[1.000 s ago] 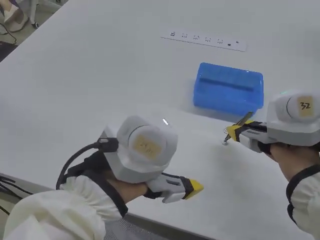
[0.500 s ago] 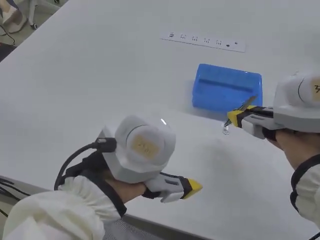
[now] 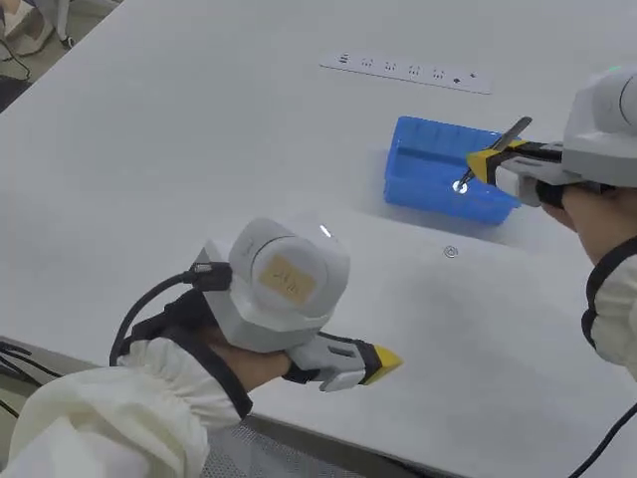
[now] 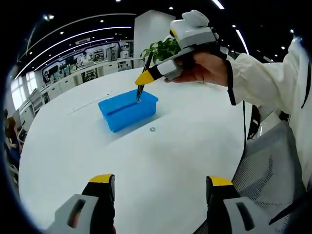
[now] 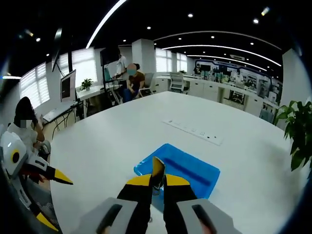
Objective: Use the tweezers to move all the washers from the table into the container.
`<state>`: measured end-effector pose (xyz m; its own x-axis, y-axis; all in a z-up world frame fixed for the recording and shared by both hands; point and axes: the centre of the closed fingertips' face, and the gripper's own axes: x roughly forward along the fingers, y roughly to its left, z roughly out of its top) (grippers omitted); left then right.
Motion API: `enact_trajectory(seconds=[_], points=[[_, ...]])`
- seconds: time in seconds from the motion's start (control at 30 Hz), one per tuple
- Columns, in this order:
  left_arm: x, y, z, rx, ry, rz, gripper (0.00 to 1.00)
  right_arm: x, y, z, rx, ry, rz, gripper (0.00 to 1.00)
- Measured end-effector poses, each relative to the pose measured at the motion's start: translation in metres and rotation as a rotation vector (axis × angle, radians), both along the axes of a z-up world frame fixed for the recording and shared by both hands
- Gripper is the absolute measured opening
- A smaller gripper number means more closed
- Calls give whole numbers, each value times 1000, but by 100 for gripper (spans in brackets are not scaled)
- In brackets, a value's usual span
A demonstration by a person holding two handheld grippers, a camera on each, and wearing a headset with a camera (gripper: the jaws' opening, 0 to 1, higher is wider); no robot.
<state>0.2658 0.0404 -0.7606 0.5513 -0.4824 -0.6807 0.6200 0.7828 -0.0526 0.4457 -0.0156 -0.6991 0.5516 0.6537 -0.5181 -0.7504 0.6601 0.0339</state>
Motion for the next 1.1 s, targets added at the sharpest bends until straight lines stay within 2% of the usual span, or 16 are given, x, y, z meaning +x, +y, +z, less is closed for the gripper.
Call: enact_trajectory(seconds=[0.1, 0.13, 0.27, 0.43, 0.47, 0.6, 0.67, 0.8, 1.0, 1.03, 1.1], points=[[0, 1, -1, 0, 3, 1, 78, 11, 1, 1, -3, -19, -11, 4], [0, 1, -1, 0, 3, 1, 78, 20, 0, -1, -5, -20, -15, 4], [0, 2, -2, 2, 6, 3, 78, 35, 0, -22, -21, 2, -34, 4], [0, 3, -2, 0, 9, 6, 78, 41, -1, -44, -67, 12, -36, 4], [0, 2, -3, 0, 9, 6, 78, 40, -2, -50, -81, 25, -38, 4], [0, 1, -3, -1, 9, 5, 78, 47, -2, -63, -78, 54, -45, 4], [0, 1, -3, -4, 9, 6, 78, 50, -2, -68, -94, 55, -42, 4], [1, 1, -2, -3, 6, 9, 78, 46, -3, -75, -97, 79, -49, 4], [3, 1, -1, -4, 4, 12, 78, 38, 0, -76, -83, 90, -53, 4], [3, 1, -1, -4, 6, 12, 78, 36, 0, -80, -91, 96, -47, 4], [2, 0, -2, -2, 7, 10, 78, 33, -2, -80, -89, 82, -51, 5]])
